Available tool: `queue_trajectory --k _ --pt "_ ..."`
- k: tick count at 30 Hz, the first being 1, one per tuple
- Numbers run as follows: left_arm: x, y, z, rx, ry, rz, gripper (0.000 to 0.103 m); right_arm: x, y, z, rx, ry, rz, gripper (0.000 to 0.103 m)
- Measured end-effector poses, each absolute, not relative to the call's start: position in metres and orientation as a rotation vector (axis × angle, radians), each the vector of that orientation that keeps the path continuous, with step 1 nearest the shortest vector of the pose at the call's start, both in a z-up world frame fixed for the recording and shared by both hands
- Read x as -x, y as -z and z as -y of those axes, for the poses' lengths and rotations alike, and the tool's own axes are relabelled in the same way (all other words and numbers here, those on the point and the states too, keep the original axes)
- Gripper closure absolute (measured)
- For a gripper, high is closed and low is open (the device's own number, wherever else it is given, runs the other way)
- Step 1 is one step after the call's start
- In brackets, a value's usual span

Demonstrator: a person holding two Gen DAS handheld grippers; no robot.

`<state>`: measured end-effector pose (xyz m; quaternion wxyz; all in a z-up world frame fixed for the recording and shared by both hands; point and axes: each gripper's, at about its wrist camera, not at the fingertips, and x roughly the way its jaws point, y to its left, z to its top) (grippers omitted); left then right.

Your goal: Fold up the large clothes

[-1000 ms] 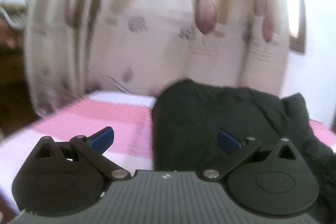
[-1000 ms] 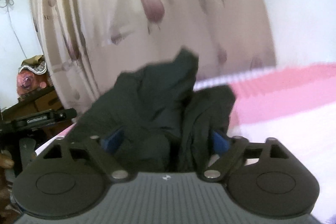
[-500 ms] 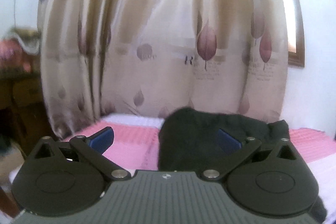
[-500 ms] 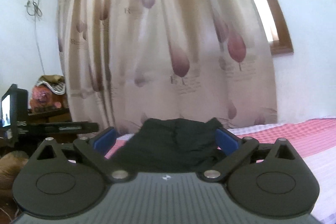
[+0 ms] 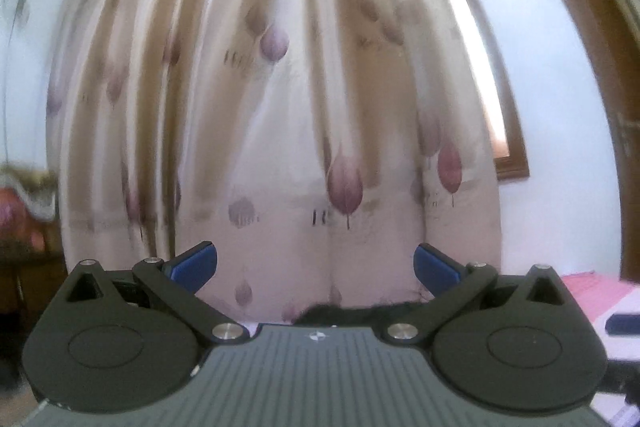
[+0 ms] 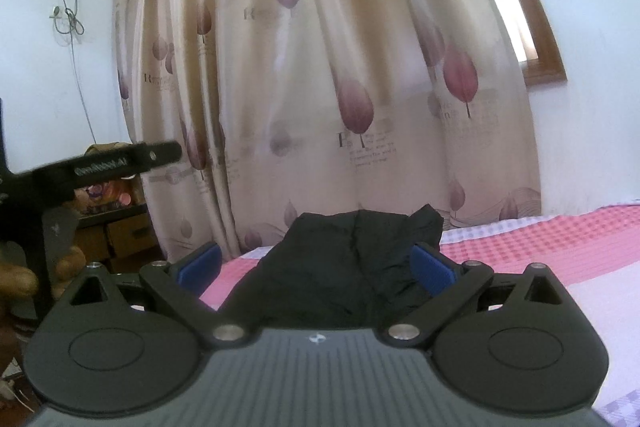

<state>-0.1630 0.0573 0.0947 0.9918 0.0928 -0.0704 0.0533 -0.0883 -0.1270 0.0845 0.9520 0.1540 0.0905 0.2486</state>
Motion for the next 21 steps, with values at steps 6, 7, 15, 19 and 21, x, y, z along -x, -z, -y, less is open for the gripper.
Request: queue_trajectory --k 6,7,15,19,21 --pt "0.166 -0.095 -0.047 -0.175 -0.032 0.120 0.000 0.091 -0.085 0.126 -0.309 -0.502 -0.183 0.001" --pt "0.164 -0.095 -0.047 -0.159 -0.020 0.103 0.000 0.091 -0.085 0.126 -0.308 -0.497 -0.183 0.001" --pt "0.141 -0.079 -0.049 -0.120 -0.026 -0.064 0.000 0.093 -0.084 0.119 -0.235 -0.427 -0.196 0.001" --pt "0.132 -0.071 -0.058 -0.078 -0.023 -0.122 0.000 0.091 -0.080 0.118 -0.244 -0.422 -0.219 0.001" --pt "0.128 -0.068 -0.063 -0.054 -0.028 -0.148 0.000 0.089 -0.078 0.118 -0.243 -0.422 -0.231 0.001"
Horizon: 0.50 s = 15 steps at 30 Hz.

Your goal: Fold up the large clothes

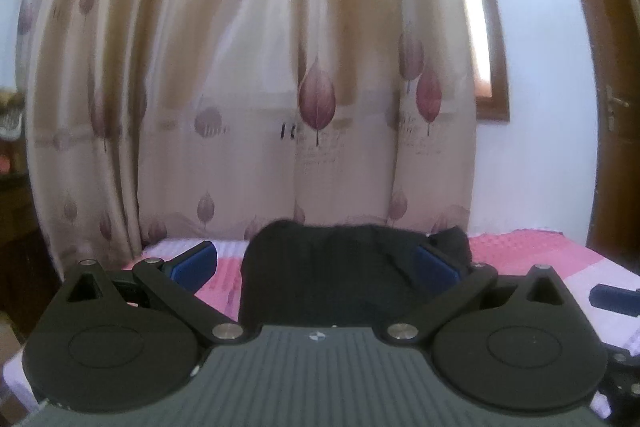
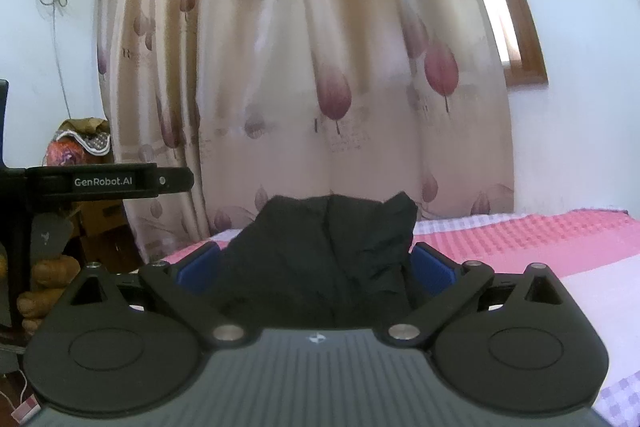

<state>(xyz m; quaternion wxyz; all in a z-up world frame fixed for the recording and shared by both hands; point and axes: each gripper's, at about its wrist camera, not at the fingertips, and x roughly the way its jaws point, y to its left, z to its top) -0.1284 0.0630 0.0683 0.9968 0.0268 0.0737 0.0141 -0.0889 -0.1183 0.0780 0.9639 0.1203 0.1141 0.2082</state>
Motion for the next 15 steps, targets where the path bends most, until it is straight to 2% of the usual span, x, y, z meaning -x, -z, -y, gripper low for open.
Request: queue_trajectory --k 15 --pt "0.100 -0.041 -0.090 0.013 -0.082 -0.287 0.000 0.080 -0.065 0.114 -0.238 -0.420 -0.299 0.001"
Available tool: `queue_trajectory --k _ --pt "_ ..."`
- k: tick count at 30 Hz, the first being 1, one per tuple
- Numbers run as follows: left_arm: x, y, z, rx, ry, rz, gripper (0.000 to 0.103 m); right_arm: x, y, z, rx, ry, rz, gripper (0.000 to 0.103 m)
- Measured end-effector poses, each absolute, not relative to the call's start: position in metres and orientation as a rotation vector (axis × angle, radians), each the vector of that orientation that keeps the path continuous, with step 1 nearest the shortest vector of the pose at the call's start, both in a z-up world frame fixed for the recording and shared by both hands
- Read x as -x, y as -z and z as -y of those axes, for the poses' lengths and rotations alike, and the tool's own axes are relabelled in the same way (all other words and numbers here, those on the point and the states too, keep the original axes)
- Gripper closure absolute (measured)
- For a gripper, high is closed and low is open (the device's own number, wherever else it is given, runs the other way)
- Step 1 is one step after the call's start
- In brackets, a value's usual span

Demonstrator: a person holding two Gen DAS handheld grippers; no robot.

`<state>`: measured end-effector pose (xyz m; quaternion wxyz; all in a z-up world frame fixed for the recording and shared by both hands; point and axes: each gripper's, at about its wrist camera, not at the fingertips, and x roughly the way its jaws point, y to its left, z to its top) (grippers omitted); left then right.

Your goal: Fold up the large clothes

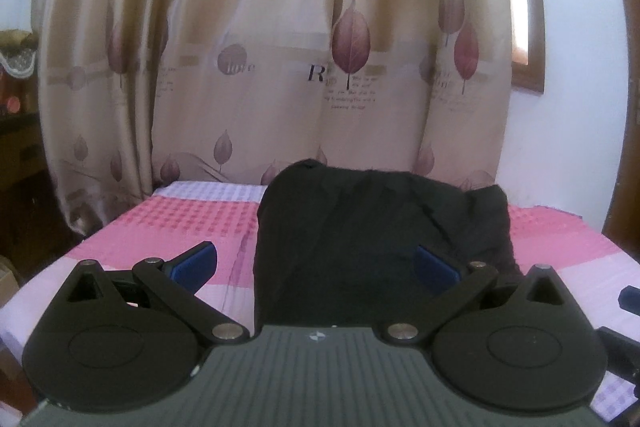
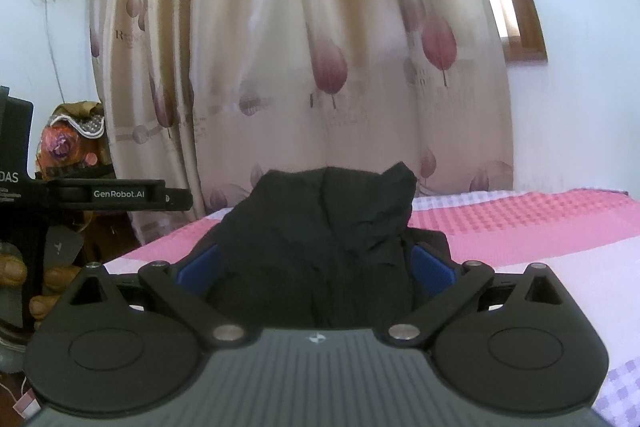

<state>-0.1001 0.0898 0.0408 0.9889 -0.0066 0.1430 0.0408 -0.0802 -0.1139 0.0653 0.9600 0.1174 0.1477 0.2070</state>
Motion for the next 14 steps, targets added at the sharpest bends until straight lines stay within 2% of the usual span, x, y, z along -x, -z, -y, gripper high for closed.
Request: queue_trajectory --k 14 --pt "0.0887 -0.0309 -0.0990 0.039 -0.114 -0.303 0.000 0.0744 -0.0664 0.1073 -0.193 -0.389 -0.313 0.001"
